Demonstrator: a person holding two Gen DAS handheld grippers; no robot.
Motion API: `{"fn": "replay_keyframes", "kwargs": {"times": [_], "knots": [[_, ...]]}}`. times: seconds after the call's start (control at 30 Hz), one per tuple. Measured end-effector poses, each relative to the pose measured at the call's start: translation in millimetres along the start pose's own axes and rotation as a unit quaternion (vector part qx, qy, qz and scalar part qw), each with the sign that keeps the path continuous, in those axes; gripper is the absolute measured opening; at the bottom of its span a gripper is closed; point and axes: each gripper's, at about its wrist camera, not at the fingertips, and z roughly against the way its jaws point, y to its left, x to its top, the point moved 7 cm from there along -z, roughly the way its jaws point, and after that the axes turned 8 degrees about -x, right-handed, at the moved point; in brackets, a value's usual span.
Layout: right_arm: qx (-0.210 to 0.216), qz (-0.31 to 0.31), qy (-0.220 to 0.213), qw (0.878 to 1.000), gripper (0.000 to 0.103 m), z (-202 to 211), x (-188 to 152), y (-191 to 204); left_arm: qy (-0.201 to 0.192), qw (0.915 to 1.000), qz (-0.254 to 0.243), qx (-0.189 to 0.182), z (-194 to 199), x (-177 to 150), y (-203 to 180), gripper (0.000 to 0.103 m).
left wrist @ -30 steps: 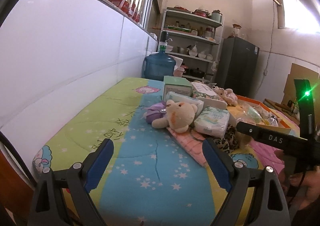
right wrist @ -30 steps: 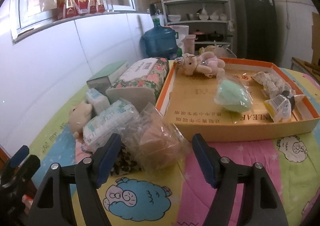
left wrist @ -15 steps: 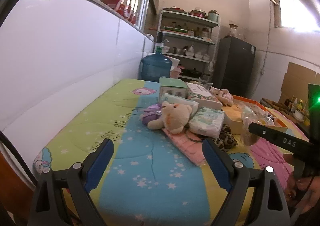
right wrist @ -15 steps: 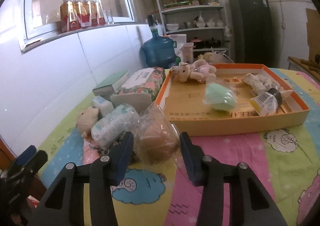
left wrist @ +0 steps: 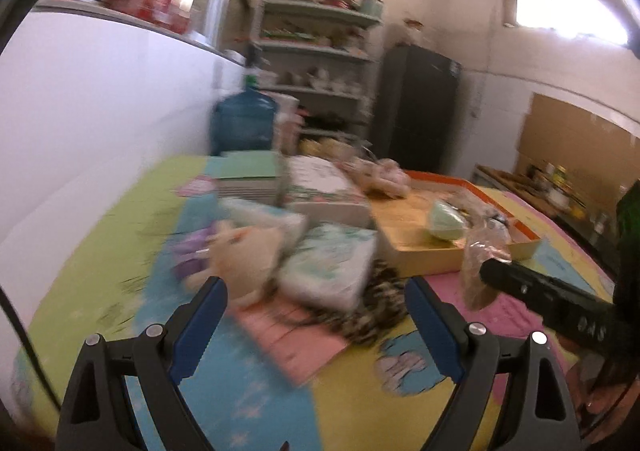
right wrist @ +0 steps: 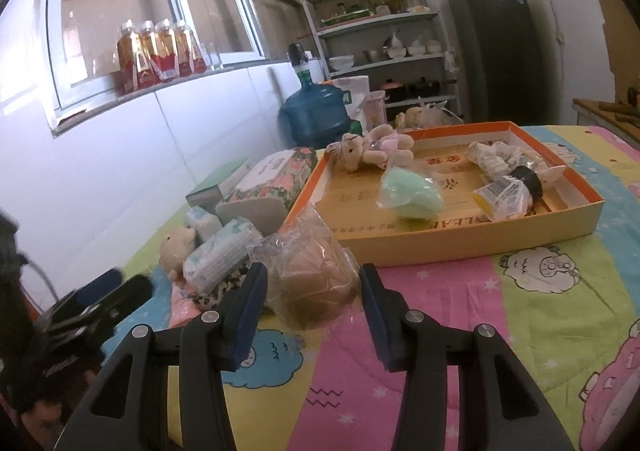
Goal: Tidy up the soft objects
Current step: 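Grasp the bagged brown bread with the right tool while the left tool grasps the white wipes pack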
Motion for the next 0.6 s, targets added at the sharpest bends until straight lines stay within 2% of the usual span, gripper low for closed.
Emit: {"fn": "replay_keyframes", "kwargs": {"times": [0.1, 0.23, 0.4, 0.47, 0.5, 0.53, 0.6], "knots": [[0.0, -0.01, -0.001, 1.0, 0.049, 3, -1, -8, 0.036, 0.999, -0.004, -0.026, -25, 6, -3, 0.09], [-0.001, -0.018, 0.003, 1.0, 0.049, 2, -3, -16, 0.075, 0.9967, -0.026, -0.02, -51, 6, 1, 0.09], [0.003, -0.025, 0.009, 1.0, 0.049, -3, -5, -19, 0.089, 0.9955, -0.029, -0.011, -63, 6, 6, 0.09], [0.006, -0.026, 0.011, 1.0, 0.049, -5, -7, -18, 0.096, 0.9951, -0.017, -0.016, -68, 4, 10, 0.082], [0.007, -0.025, 0.011, 1.0, 0.049, -6, -7, -17, 0.098, 0.995, -0.01, -0.014, -69, 3, 12, 0.069], [0.007, -0.024, 0.012, 1.0, 0.049, -6, -7, -16, 0.102, 0.9946, -0.002, -0.018, -71, 2, 14, 0.063], [0.008, -0.023, 0.013, 1.0, 0.049, -6, -7, -15, 0.098, 0.9947, 0.01, -0.029, -71, 0, 16, 0.062]]}}
